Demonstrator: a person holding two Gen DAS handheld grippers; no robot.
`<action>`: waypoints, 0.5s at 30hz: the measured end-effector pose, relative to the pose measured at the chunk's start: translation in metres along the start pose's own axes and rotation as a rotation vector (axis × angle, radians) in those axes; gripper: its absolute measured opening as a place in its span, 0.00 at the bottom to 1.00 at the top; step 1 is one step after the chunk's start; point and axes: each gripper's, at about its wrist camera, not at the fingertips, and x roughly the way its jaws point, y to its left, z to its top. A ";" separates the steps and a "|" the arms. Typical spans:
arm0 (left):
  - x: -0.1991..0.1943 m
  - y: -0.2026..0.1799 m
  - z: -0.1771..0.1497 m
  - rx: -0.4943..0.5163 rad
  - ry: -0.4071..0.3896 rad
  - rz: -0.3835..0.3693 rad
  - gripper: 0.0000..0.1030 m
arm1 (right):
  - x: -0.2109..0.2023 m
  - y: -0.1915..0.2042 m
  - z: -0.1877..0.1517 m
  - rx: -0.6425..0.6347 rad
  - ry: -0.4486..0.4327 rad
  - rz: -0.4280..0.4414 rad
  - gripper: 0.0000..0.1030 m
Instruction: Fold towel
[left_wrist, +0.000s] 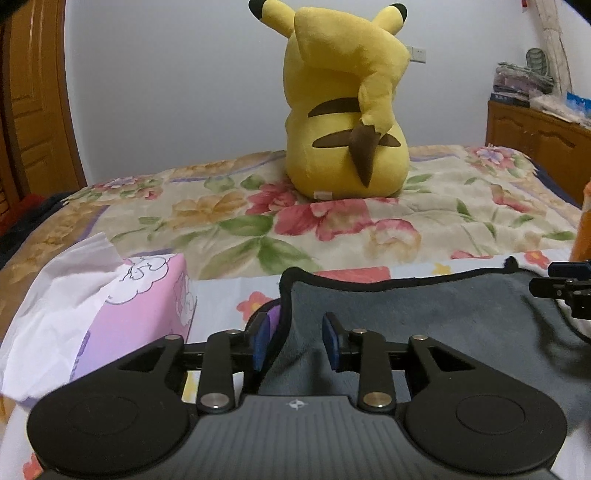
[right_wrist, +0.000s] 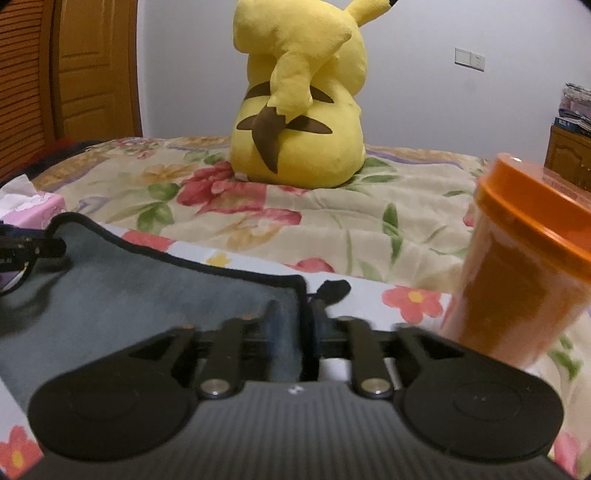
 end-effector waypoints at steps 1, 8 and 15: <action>-0.004 0.000 -0.001 0.001 0.004 -0.004 0.35 | -0.005 0.000 -0.001 0.008 -0.005 0.005 0.45; -0.035 -0.003 -0.009 0.017 0.029 -0.008 0.40 | -0.046 0.004 -0.009 0.036 0.006 0.020 0.45; -0.078 -0.010 -0.016 0.047 0.037 -0.019 0.41 | -0.092 0.007 -0.007 0.064 -0.004 0.028 0.45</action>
